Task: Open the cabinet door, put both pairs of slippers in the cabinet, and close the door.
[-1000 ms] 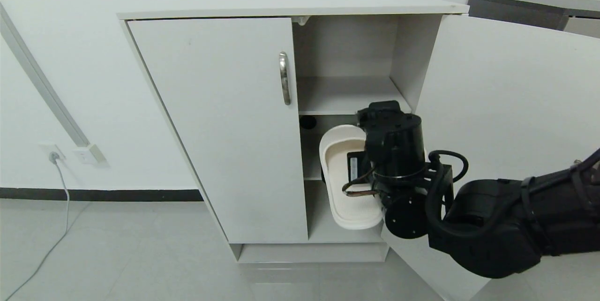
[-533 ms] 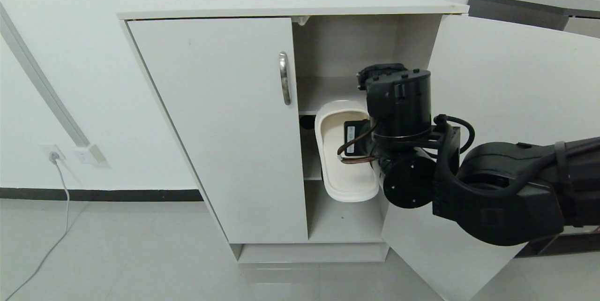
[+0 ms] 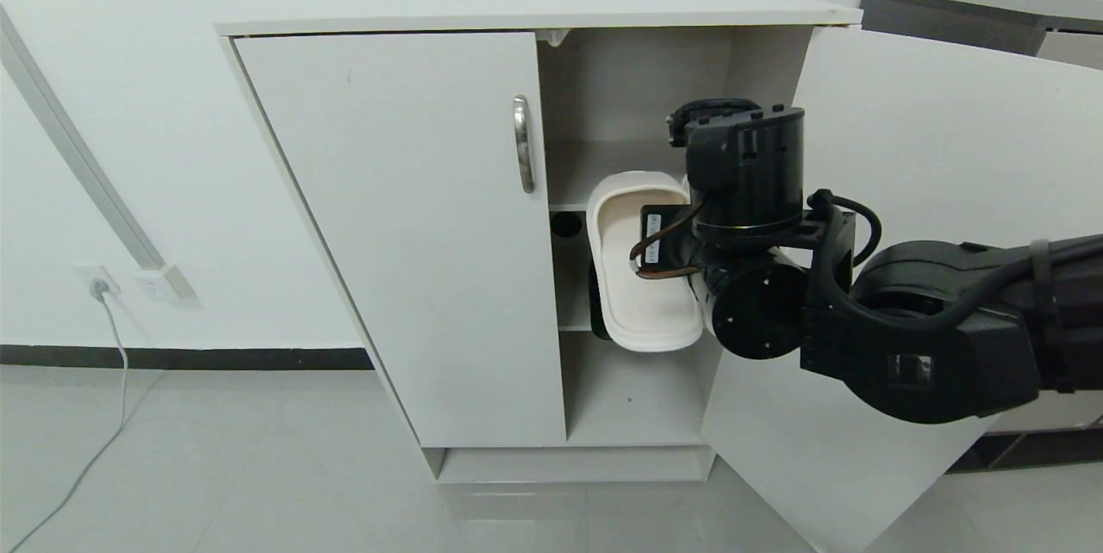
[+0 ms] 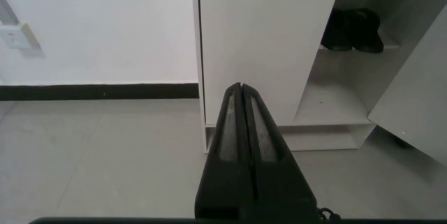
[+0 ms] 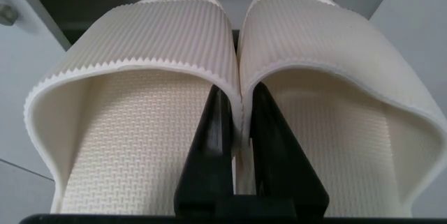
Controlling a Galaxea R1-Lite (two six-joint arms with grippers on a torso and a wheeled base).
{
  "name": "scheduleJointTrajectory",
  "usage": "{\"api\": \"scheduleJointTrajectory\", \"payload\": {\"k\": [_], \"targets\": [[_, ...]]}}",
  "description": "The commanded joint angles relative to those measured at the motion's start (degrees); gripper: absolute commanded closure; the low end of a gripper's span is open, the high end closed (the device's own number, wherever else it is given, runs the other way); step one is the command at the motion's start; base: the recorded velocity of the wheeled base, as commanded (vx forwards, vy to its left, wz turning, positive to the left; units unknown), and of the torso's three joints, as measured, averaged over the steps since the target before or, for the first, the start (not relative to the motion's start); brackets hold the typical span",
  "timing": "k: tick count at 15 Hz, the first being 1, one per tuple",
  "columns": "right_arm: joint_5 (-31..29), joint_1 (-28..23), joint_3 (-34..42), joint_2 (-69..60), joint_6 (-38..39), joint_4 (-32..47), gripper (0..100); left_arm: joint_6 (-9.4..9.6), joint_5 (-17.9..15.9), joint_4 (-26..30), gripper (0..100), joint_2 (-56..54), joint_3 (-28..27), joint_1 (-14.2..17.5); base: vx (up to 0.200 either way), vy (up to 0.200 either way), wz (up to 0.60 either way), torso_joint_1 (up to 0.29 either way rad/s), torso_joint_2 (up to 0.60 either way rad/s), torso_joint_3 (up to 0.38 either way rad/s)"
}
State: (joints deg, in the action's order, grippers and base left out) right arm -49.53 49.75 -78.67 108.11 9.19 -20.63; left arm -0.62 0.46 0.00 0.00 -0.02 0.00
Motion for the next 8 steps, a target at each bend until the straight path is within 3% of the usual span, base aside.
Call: {"api": "scheduleJointTrajectory", "payload": {"k": [1,4,8], "targets": [[0.05,0.00,-0.35,-0.09,-0.05,-0.03,100,0.01,-0.02,0.00,100,0.00,0.02,0.00,0.000,0.000,0.00,0.000,0.00,0.000],[0.05,0.00,-0.61,0.00,-0.05,0.06,100,0.01,-0.02,0.00,100,0.00,0.02,0.00,0.000,0.000,0.00,0.000,0.00,0.000],[0.05,-0.09,-0.52,0.53,-0.14,0.06,100,0.01,-0.11,0.00,100,0.09,0.02,0.00,0.200,0.000,0.00,-0.002,0.00,0.007]]}}
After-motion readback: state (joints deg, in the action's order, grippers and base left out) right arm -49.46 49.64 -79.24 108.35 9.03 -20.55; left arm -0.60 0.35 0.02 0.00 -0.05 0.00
